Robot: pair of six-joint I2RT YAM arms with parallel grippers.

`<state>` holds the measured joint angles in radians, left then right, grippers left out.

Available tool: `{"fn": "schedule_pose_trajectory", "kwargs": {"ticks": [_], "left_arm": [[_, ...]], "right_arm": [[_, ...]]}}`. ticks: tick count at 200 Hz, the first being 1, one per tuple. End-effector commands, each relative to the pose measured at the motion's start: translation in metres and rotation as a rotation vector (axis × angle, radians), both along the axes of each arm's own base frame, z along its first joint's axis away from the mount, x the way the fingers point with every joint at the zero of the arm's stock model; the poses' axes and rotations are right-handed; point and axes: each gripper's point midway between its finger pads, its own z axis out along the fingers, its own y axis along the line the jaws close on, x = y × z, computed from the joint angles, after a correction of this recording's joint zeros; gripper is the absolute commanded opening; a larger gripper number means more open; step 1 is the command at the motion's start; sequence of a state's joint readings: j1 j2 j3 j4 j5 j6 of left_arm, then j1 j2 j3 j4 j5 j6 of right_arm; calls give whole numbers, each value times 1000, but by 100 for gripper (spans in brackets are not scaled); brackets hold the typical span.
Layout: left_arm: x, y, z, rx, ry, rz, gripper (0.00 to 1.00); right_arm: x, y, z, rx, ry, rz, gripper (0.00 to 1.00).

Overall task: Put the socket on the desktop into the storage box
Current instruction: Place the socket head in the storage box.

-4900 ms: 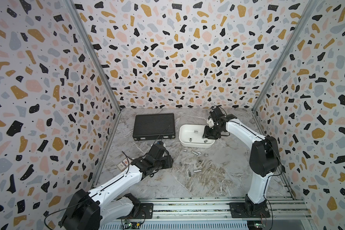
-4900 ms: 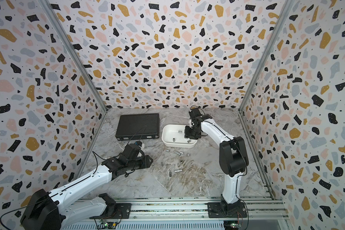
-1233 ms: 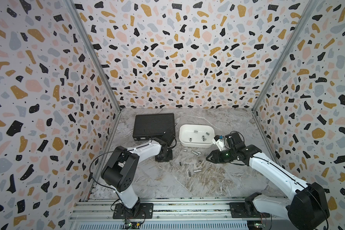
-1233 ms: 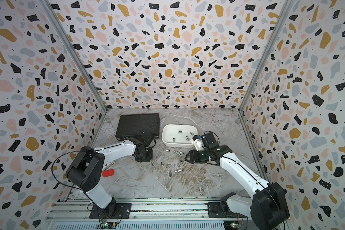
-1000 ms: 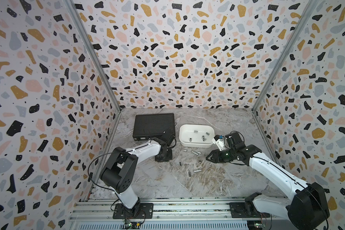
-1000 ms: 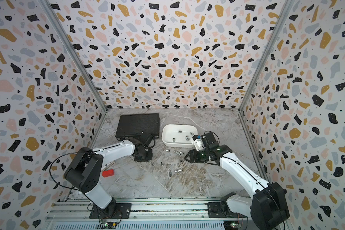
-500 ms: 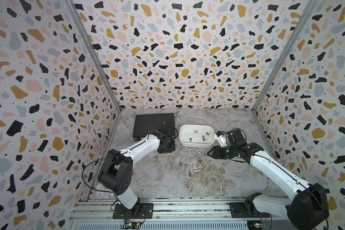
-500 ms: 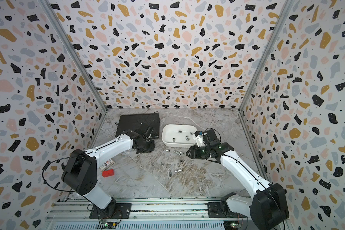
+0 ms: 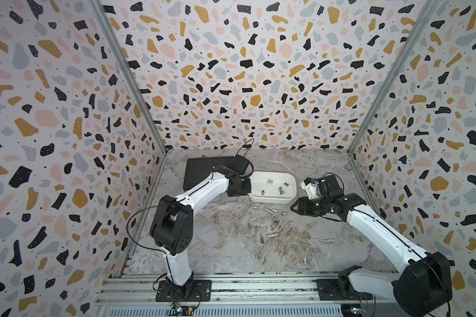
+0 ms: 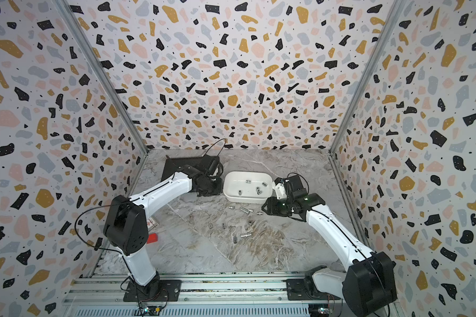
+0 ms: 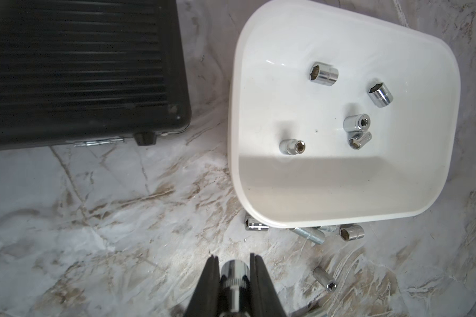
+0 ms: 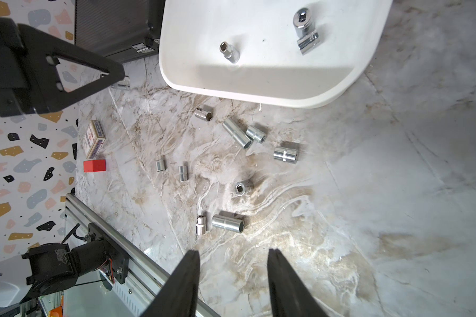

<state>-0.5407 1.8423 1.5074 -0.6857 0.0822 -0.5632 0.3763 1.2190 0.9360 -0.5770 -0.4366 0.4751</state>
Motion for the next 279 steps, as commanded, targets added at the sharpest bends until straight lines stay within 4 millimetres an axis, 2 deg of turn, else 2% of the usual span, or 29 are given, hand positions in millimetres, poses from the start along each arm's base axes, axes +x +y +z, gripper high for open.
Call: {"fn": "schedule_pose_trajectory", "kwargs": {"ticks": [1,37,95,158,215,246,279], "left_arm": [[6,-18,6,-15,-5,-42,2],[19,-39,0,-23,-3,-65,2],[43,-58,-19,-16,8,-79,2],[61,-68,-39,7,23,-85,2],[69,-71,-57,33,39,-88,5],[70,-70,-59,43,39,-84,12],[71,-68,-54,47,27,-84,31]], "right_arm": [[4,-4,10,-6,-4,-24,45],[5,-6,11,-4,-7,-32,45],[3,-9,10,-7,0,-37,45],[1,-10,7,-5,10,-42,45],[0,-11,6,-7,14,-43,45],[-1,-11,5,-8,14,-43,45],[-1,-12,5,-8,17,-44,45]]}}
